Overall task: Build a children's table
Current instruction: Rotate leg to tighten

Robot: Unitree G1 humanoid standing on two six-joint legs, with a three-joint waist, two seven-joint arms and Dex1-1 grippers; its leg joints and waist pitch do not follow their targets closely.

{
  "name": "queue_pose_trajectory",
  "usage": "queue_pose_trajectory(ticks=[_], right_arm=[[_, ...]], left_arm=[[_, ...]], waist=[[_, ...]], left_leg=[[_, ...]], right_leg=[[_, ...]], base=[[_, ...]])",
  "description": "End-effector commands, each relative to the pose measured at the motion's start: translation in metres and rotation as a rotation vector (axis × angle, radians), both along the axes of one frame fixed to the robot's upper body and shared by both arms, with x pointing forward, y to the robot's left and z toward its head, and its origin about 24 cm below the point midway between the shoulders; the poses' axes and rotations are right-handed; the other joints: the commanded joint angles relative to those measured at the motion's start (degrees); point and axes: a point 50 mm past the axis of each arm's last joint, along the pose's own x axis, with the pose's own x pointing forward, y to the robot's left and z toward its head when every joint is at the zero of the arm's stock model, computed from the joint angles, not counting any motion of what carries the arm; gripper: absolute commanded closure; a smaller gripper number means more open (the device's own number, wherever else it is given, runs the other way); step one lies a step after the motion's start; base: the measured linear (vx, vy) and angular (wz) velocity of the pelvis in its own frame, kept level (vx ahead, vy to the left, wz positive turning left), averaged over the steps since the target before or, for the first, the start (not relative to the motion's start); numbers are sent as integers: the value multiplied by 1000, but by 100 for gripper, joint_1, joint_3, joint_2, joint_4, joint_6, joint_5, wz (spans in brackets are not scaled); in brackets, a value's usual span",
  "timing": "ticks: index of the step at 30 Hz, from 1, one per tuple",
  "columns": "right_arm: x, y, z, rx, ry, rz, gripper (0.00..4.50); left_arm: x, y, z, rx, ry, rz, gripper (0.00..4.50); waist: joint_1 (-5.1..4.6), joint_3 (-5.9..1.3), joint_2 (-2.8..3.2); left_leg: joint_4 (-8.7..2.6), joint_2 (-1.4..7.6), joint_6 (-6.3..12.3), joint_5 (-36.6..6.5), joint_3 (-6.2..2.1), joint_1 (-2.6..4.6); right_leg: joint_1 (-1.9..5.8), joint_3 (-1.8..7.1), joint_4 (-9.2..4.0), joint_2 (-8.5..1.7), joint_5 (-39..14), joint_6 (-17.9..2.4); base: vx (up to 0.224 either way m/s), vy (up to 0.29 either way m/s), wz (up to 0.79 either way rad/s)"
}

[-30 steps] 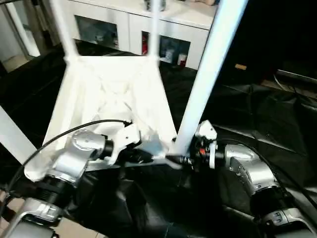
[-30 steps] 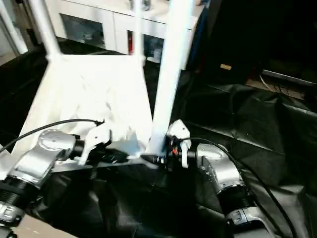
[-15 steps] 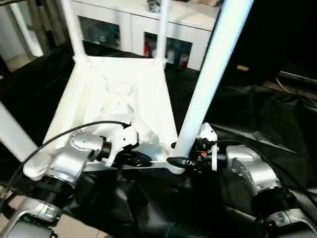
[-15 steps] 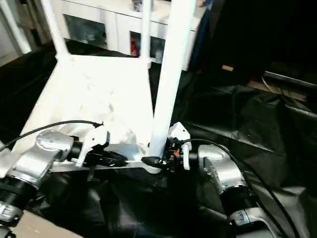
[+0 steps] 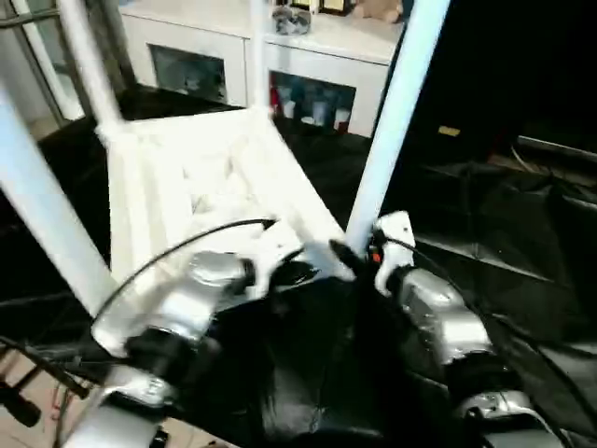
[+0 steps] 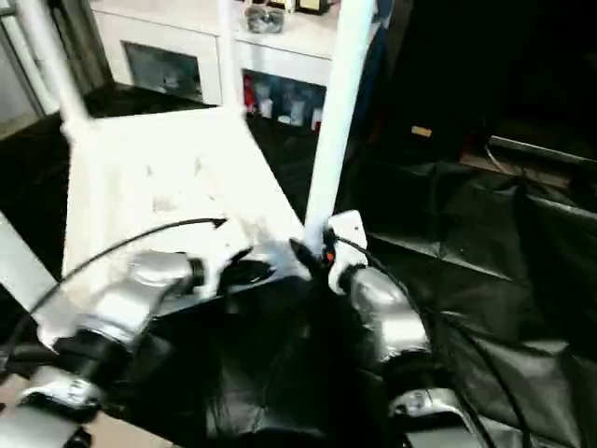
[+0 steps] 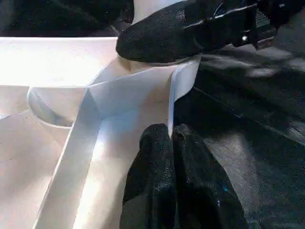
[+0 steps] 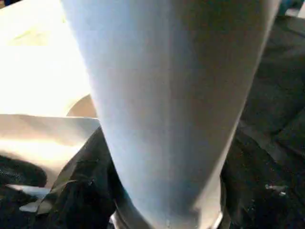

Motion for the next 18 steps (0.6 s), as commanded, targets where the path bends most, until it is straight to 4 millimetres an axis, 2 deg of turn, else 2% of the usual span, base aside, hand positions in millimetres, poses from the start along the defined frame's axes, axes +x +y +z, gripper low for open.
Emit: queue_pose_trajectory(ticks=[1,2,6,10,12,13,14,17,18], right_arm=[[-19,45,-18,-15,63,189,159],[-18,45,-16,10,62,194,138],[-16,38,-14,17,55,201,101],[-15,28,-12,-40,25,254,66],[-17,22,-9,-38,13,334,66],[-18,19,-6,-19,10,381,66],[-19,18,-5,-10,9,401,66],[-23,12,2,22,6,501,66],[-26,6,5,36,10,569,66]], left_arm=[[-2,-32,10,-71,-46,-46,450],[-3,-32,10,-69,-44,-60,450],[-6,-26,9,-67,-41,-85,450],[-7,-17,10,-70,-35,-116,450],[-9,-13,11,-86,-26,-144,450],[-10,-10,12,-91,-22,-164,450],[-11,-8,12,-93,-19,-175,450],[-15,-2,13,-99,2,-224,450],[-17,3,13,-92,13,-263,450]], waist=[[-12,-252,-30],[-13,-258,-17],[-21,-267,3],[-25,-256,10],[-23,-257,28],[-27,-258,17],[-19,-266,9],[-12,-282,15],[-6,-292,21]], left_leg=[[-423,130,-11,-1316,-25,-3],[-422,132,40,-1213,-22,-15],[-418,133,91,-1104,-18,-28],[-425,135,90,-1206,-10,-14],[-423,136,104,-1265,-11,-12],[-425,134,120,-1279,-12,-17],[-412,140,201,-1192,-9,-25],[-400,143,291,-969,-5,-13],[-382,153,353,-817,3,-3]], right_leg=[[157,260,-553,-295,-1679,-795],[173,256,-524,-283,-1400,-864],[196,248,-488,-272,-1038,-983],[186,252,-508,-276,-1116,-1007],[188,254,-509,-276,-1146,-1013],[195,251,-513,-276,-1145,-1017],[208,252,-498,-276,-1007,-1058],[227,244,-457,-265,-641,-1172],[219,246,-425,-261,-321,-1263]], base=[[0,0,0],[0,0,0],[0,0,0],[0,0,0],[0,0,0],[0,0,0],[0,0,0],[0,0,0],[0,0,0]])
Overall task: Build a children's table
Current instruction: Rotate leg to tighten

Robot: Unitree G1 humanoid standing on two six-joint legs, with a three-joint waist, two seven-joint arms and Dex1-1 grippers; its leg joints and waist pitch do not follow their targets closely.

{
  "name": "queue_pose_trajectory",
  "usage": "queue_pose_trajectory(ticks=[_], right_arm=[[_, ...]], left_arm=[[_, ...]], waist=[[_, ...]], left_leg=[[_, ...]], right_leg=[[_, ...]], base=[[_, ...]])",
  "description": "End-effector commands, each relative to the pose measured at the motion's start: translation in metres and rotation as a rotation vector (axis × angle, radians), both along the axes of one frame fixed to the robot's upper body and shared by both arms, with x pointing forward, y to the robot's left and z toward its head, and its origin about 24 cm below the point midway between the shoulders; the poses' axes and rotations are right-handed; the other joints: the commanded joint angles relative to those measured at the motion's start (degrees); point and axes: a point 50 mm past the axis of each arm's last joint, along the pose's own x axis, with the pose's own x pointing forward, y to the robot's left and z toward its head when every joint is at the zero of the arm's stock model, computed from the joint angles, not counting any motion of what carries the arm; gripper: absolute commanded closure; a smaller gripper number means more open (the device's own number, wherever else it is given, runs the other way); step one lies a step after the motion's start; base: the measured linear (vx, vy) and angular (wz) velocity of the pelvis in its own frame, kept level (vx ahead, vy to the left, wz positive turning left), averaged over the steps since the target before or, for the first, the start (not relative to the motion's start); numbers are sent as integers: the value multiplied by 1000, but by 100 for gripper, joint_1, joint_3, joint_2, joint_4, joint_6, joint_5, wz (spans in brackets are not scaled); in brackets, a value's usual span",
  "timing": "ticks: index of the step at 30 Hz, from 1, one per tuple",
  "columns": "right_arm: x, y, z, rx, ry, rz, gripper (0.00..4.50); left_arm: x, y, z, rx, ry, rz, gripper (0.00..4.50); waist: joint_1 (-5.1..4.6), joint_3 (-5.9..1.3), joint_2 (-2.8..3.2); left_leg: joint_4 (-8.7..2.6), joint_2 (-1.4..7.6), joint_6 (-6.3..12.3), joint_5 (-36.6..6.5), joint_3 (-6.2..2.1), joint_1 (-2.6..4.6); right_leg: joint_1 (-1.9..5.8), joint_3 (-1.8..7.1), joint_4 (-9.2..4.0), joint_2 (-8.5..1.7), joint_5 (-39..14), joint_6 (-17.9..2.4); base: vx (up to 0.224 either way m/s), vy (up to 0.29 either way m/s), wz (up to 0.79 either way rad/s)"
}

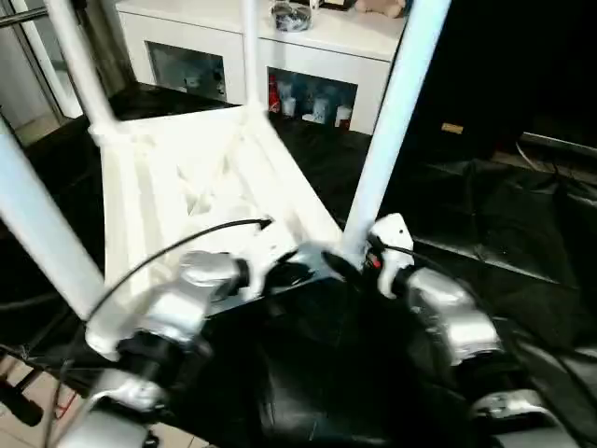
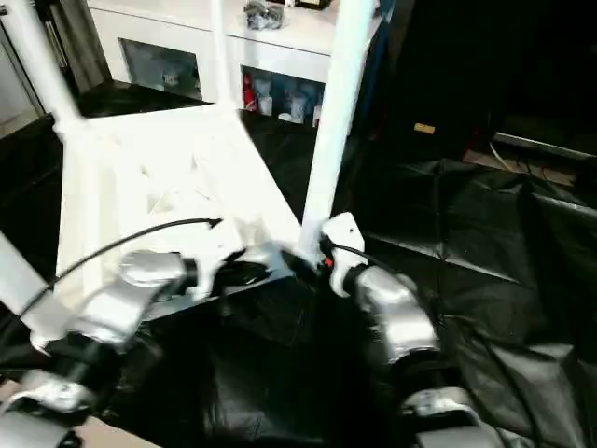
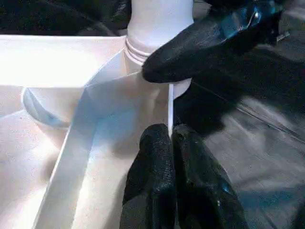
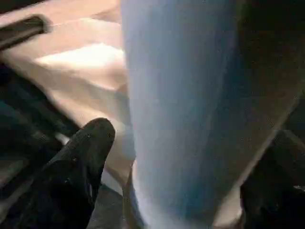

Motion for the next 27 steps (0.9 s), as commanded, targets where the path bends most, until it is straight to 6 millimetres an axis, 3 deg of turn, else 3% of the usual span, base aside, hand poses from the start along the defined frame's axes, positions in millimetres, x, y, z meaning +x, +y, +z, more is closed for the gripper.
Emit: queue_pose_trajectory(ticks=[1,4,8,13,19,24,27], right_arm=[[-13,19,-3,37,48,189,66],[-18,12,-3,19,66,269,66],[-24,7,-3,20,107,358,66],[-29,4,-1,33,141,429,127],[-31,5,-1,43,168,464,171],[-24,11,-6,35,144,348,187],[-10,15,-16,-27,133,122,191]], left_arm=[[-7,-17,7,-78,-16,-116,450],[-9,-8,6,-55,-2,-157,450],[-12,7,6,-24,27,-205,450],[-16,27,6,18,68,-246,450],[-15,32,8,29,72,-242,450],[-9,23,7,1,40,-145,450],[-1,10,7,-21,4,-59,450]], waist=[[-18,-315,8],[-20,-315,-14],[-13,-294,-5],[1,-293,10],[23,-300,-11],[17,-284,-32],[-19,-259,-10]], left_leg=[[-339,142,422,-688,1,5],[-325,135,549,-553,9,-3],[-345,151,465,-781,17,9],[-349,159,392,-772,21,16],[-345,162,368,-685,25,19],[-360,160,286,-825,20,17],[-395,153,111,-1077,4,25]], right_leg=[[248,245,-338,-256,-10,-1358],[259,230,-311,-255,238,-1495],[248,237,-349,-276,-152,-1490],[243,225,-326,-260,-142,-1493],[245,226,-311,-275,-74,-1538],[231,241,-338,-304,-351,-1501],[214,252,-398,-309,-858,-1353]], base=[[0,0,0],[0,0,0],[0,0,0],[0,0,0],[0,0,0],[0,0,0],[0,0,0]])
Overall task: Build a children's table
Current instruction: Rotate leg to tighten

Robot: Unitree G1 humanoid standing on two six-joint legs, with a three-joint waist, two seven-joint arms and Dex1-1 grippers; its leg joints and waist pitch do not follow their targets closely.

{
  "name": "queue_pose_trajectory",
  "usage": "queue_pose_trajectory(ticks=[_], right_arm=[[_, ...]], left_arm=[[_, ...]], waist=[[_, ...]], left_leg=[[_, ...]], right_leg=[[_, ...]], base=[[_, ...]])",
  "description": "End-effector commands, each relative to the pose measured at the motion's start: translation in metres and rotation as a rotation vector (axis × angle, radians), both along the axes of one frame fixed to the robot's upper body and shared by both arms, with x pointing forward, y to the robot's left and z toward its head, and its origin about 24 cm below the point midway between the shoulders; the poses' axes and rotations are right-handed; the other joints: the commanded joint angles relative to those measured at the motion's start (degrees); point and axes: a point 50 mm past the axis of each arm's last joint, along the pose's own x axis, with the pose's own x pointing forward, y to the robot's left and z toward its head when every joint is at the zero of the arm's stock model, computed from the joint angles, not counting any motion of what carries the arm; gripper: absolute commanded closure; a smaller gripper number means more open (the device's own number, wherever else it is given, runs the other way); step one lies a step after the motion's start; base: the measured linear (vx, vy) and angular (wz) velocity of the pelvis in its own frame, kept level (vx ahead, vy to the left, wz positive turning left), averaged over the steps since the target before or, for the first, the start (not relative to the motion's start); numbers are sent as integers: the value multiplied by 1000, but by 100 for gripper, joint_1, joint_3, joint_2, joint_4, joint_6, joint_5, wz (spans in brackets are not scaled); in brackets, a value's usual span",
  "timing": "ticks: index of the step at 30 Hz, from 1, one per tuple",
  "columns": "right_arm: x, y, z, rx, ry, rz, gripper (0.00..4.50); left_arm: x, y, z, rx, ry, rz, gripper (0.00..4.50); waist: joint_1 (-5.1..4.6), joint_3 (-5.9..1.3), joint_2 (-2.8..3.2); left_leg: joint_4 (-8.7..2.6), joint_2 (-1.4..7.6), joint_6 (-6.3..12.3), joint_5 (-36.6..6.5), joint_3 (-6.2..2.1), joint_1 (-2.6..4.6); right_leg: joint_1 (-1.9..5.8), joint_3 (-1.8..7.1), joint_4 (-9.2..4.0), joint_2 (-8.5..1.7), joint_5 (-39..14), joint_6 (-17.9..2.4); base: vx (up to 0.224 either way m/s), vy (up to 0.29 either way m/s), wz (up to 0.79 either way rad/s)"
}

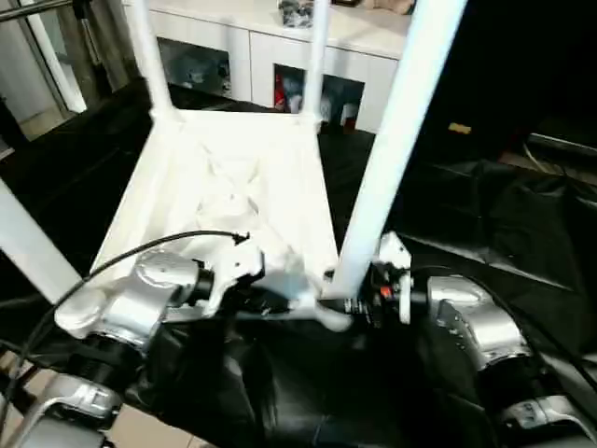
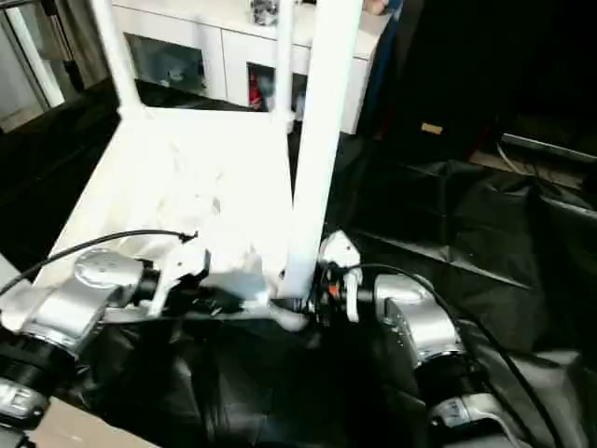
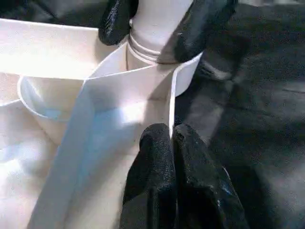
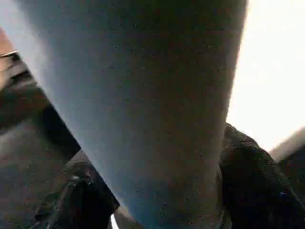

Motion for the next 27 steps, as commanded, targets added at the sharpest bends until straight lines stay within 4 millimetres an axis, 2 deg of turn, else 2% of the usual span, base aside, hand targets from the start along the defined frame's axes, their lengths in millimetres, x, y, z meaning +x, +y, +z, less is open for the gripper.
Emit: queue_pose_trajectory(ticks=[1,2,3,5,8,9,10,11,12,13,17,18,20,21,22,23,24,26,27], right_arm=[[6,14,-21,-97,46,-181,193],[8,16,-24,-102,49,-235,194],[8,18,-25,-100,50,-260,195],[9,21,-26,-95,55,-308,196],[10,32,-30,-78,75,-413,196],[7,46,-32,-84,66,-441,196],[7,47,-32,-86,63,-441,196],[5,57,-32,-102,31,-435,196],[6,60,-32,-104,16,-431,196],[7,62,-29,-84,1,-429,164],[7,60,-24,-37,0,-410,129],[6,57,-22,-34,-4,-381,125],[5,55,-22,-35,-8,-366,102],[3,50,-20,-33,-22,-314,88],[2,48,-19,-30,-25,-295,88],[0,45,-18,-22,-31,-241,88],[-4,41,-16,-13,-34,-179,88],[-8,35,-14,-3,-32,-102,88],[-9,30,-12,-4,-29,-58,88]], left_arm=[[10,-24,4,-39,-61,77,450],[11,-29,4,-38,-69,93,450],[11,-31,3,-36,-74,102,450],[13,-37,3,-35,-83,129,450],[16,-50,4,-52,-97,188,450],[17,-62,4,-67,-106,222,450],[17,-64,4,-68,-107,225,450],[18,-71,4,-72,-113,240,450],[18,-72,4,-74,-113,238,450],[18,-73,5,-73,-118,229,450],[17,-73,6,-70,-116,194,450],[16,-70,5,-64,-106,171,450],[15,-68,5,-61,-101,162,450],[13,-64,5,-53,-88,135,450],[13,-63,5,-51,-83,125,450],[11,-61,4,-47,-76,103,450],[9,-57,4,-43,-67,73,450],[6,-51,3,-33,-50,31,450],[5,-46,3,-21,-38,9,450]], waist=[[-29,-253,20],[-46,-234,20],[-81,-252,26],[-95,-253,28],[-99,-260,29],[-103,-259,50],[-110,-257,40],[-106,-264,40],[-110,-272,77],[-108,-274,88],[-112,-285,111],[-122,-278,141],[-123,-284,140],[-117,-287,179],[-120,-287,158],[-122,-307,150],[-124,-305,129],[-112,-316,124],[-120,-322,123]], left_leg=[[-431,147,-5,-1147,-20,-7],[-449,141,-64,-1281,-28,-7],[-445,140,-169,-1522,-46,35],[-440,142,-133,-1551,-37,50],[-444,139,-69,-1393,-35,17],[-447,138,-70,-1348,-34,14],[-449,137,-82,-1353,-34,13],[-447,137,-81,-1349,-38,12],[-438,129,-80,-1335,-30,18],[-432,118,-40,-1350,-28,15],[-428,117,35,-1315,-26,3],[-434,117,38,-1356,-27,0],[-435,118,44,-1403,-33,0],[-436,120,42,-1381,-37,0],[-436,120,59,-1370,-33,7],[-413,119,135,-1195,-35,-14],[-412,119,174,-1145,-32,-20],[-387,114,281,-1028,-25,-19],[-367,115,379,-843,-20,-24]], right_leg=[[225,246,-421,-308,-1083,-1249],[217,235,-453,-307,-1365,-1178],[197,241,-512,-329,-1866,-1001],[171,253,-527,-314,-1812,-978],[183,261,-499,-296,-1539,-987],[183,258,-495,-285,-1439,-988],[178,254,-501,-284,-1421,-981],[184,248,-496,-287,-1414,-974],[176,251,-501,-280,-1333,-983],[182,254,-498,-273,-1282,-989],[196,251,-484,-257,-1047,-1035],[197,249,-489,-250,-1022,-1047],[211,247,-486,-251,-987,-1059],[213,248,-477,-255,-929,-1081],[218,244,-488,-246,-890,-1083],[248,241,-433,-240,-489,-1180],[253,237,-433,-235,-412,-1197],[269,237,-409,-244,-215,-1277],[276,235,-374,-237,69,-1376]], base=[[0,0,0],[0,0,0],[0,0,0],[0,0,0],[0,0,0],[0,0,0],[0,0,0],[0,0,0],[0,0,0],[0,0,0],[0,0,0],[0,0,0],[0,0,0],[0,0,0],[0,0,0],[0,0,0],[0,0,0],[0,0,0],[0,0,0]])
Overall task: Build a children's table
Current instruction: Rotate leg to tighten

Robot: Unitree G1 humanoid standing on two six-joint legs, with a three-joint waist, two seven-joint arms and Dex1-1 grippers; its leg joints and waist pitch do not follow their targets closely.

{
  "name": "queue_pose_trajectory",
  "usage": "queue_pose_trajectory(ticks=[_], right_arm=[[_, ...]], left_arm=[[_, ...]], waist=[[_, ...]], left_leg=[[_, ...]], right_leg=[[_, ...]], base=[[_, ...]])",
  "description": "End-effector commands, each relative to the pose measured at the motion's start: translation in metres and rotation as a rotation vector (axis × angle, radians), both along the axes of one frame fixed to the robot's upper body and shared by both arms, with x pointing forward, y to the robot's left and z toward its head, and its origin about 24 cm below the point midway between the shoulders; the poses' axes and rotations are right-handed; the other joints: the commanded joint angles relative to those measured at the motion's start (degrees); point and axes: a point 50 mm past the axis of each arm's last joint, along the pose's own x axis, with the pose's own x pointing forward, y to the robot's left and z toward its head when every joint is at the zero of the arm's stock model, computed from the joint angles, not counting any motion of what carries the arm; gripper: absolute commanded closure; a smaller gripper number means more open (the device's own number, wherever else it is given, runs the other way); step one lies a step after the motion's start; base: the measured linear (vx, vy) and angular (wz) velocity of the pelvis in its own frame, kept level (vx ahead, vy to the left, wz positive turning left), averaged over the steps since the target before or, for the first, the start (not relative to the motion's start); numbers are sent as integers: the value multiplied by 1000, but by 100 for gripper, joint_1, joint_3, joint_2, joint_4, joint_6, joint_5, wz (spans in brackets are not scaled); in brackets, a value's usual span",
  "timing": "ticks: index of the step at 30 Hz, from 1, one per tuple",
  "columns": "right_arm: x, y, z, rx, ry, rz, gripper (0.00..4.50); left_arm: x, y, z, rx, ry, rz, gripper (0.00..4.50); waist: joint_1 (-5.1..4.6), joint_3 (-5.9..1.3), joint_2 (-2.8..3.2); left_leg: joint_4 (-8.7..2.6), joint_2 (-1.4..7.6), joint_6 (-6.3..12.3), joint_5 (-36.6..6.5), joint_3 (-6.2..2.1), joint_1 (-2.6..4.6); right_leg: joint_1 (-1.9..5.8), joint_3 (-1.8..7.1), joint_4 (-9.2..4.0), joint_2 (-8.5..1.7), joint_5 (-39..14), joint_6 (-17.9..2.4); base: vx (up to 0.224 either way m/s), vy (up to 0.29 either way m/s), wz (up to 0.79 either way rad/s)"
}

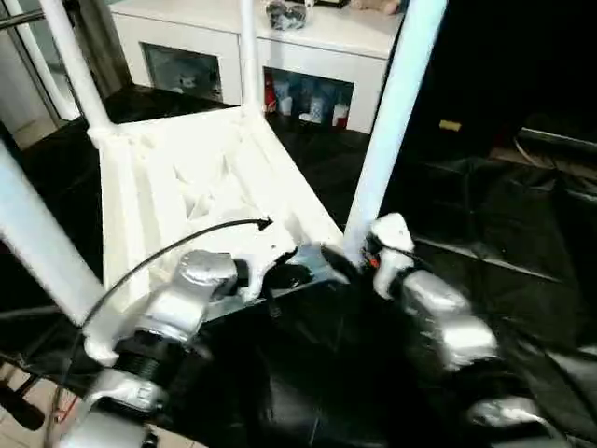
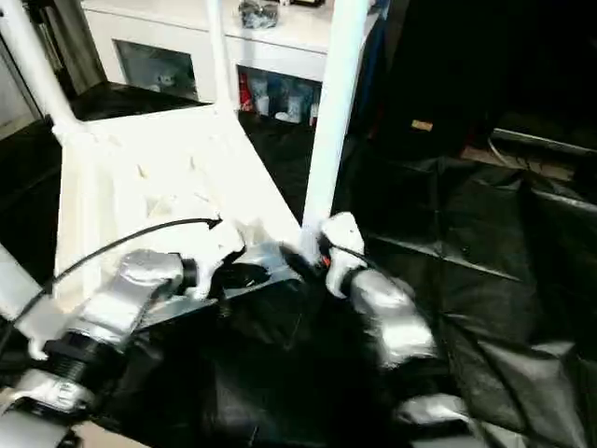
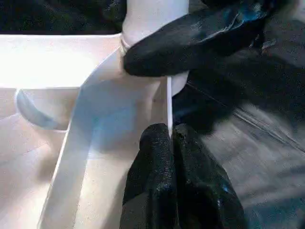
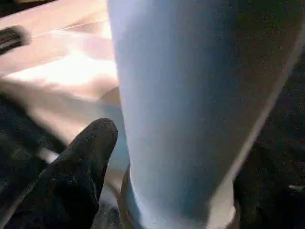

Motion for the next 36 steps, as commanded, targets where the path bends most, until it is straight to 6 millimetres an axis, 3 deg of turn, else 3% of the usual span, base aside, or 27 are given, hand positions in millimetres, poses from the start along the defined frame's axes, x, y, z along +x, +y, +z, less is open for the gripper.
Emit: queue_pose_trajectory(ticks=[1,7,9,13,24,25,27,28,29,30,32,33,34,35,36], right_arm=[[-19,29,-11,21,78,233,88],[-24,14,-5,1,107,365,88],[-25,8,-3,-5,119,414,88],[-27,1,0,-20,154,488,88],[-30,5,0,5,191,532,175],[-32,6,0,11,195,532,181],[-33,6,-2,18,197,519,186],[-34,7,-2,21,198,511,187],[-34,8,-3,25,193,490,187],[-34,10,-5,29,187,464,189],[-34,13,-8,36,185,417,190],[-31,17,-14,21,177,329,191],[-30,19,-17,11,176,275,191],[-29,20,-20,4,175,241,191],[-27,22,-24,-11,179,176,191]], left_arm=[[-6,-18,4,-20,-11,-113,450],[-12,-2,3,19,45,-197,450],[-13,6,4,35,61,-225,450],[-16,18,7,42,84,-266,450],[-18,26,7,46,99,-266,450],[-17,26,6,44,97,-259,450],[-16,24,6,33,91,-238,450],[-15,23,6,28,89,-229,450],[-12,21,6,25,77,-203,450],[-9,18,6,25,63,-174,450],[-6,15,6,27,46,-137,450],[0,9,6,29,20,-89,450],[2,5,6,25,9,-59,450],[4,2,6,21,3,-39,450],[6,-3,6,17,-9,-17,450]], waist=[[4,-296,25],[3,-272,26],[23,-268,-12],[35,-272,-5],[75,-283,-20],[81,-283,20],[87,-288,-3],[86,-287,39],[89,-294,25],[97,-284,50],[108,-274,46],[94,-240,86],[92,-230,116],[80,-221,84],[82,-221,102]], left_leg=[[-342,118,384,-846,-2,-15],[-357,140,407,-981,5,16],[-367,146,357,-1068,2,14],[-356,148,382,-936,5,4],[-341,148,346,-790,20,23],[-341,144,335,-791,16,24],[-340,146,324,-779,19,23],[-339,146,303,-789,20,30],[-333,145,299,-787,20,32],[-340,144,258,-898,23,41],[-352,141,223,-992,22,38],[-392,143,69,-1406,6,54],[-406,140,14,-1544,1,62],[-411,129,-69,-1726,-8,76],[-415,131,-98,-1776,-18,87]], right_leg=[[269,243,-340,-243,78,-1386],[251,239,-362,-260,-219,-1498],[262,240,-372,-274,-430,-1473],[264,237,-346,-265,-304,-1473],[248,235,-317,-269,-159,-1536],[249,236,-314,-270,-150,-1538],[258,235,-315,-267,-105,-1534],[251,237,-322,-260,-46,-1533],[255,237,-314,-261,-9,-1541],[246,237,-331,-257,-43,-1550],[244,244,-348,-264,-201,-1522],[226,245,-413,-273,-809,-1409],[217,248,-439,-279,-1073,-1347],[203,248,-493,-293,-1576,-1193],[193,252,-509,-305,-1759,-1135]], base=[[0,0,0],[0,0,0],[0,0,0],[0,0,0],[0,0,0],[0,0,0],[0,0,0],[0,0,0],[0,0,0],[0,0,0],[0,0,0],[0,0,0],[0,0,0],[-53,-2,-1],[-53,-2,-1]])
